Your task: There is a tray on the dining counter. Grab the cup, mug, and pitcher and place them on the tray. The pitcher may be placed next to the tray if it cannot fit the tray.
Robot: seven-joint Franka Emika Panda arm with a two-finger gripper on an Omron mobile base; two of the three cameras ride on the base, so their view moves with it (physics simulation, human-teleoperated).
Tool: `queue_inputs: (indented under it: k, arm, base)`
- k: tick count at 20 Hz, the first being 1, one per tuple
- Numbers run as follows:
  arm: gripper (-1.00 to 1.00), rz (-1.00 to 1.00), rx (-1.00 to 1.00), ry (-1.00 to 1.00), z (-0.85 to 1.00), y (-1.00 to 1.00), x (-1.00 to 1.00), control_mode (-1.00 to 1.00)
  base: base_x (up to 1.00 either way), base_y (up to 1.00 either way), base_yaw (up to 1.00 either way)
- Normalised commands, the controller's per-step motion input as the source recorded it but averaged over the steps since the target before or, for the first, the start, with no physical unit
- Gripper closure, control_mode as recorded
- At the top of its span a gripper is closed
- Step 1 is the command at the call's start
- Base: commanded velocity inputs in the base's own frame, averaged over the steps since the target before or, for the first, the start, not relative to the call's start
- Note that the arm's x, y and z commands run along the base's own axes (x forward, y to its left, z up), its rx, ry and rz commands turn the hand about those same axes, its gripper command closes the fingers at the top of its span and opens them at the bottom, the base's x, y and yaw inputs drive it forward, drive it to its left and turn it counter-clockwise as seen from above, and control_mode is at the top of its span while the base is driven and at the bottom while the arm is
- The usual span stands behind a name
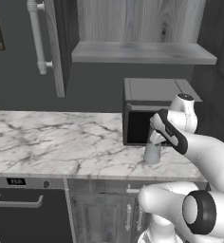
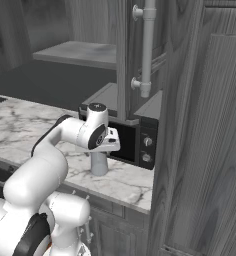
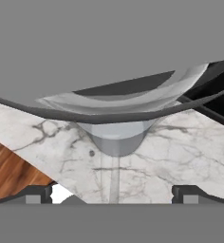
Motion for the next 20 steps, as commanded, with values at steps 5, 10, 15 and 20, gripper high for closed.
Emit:
queue_inputs:
  k: [5, 10, 15, 20]
  arm:
    - [-1.00, 0.00, 0.00, 0.00, -0.01, 0.00, 0.00, -1.00]
    - [-1.00, 0.00, 0.00, 0.00, 0.00, 0.00, 0.00, -1.00]
    - [-1.00, 0.00, 0.00, 0.00, 0.00, 0.00, 0.00, -1.00]
    - [-1.00, 0.00, 0.00, 0.00, 0.00, 0.00, 0.00, -1.00]
  base:
    - [0.00, 0.00, 0.00]
    - [0.00, 0.00, 0.00]
    - [0.00, 0.00, 0.00]
    - [0.00, 0.00, 0.00]
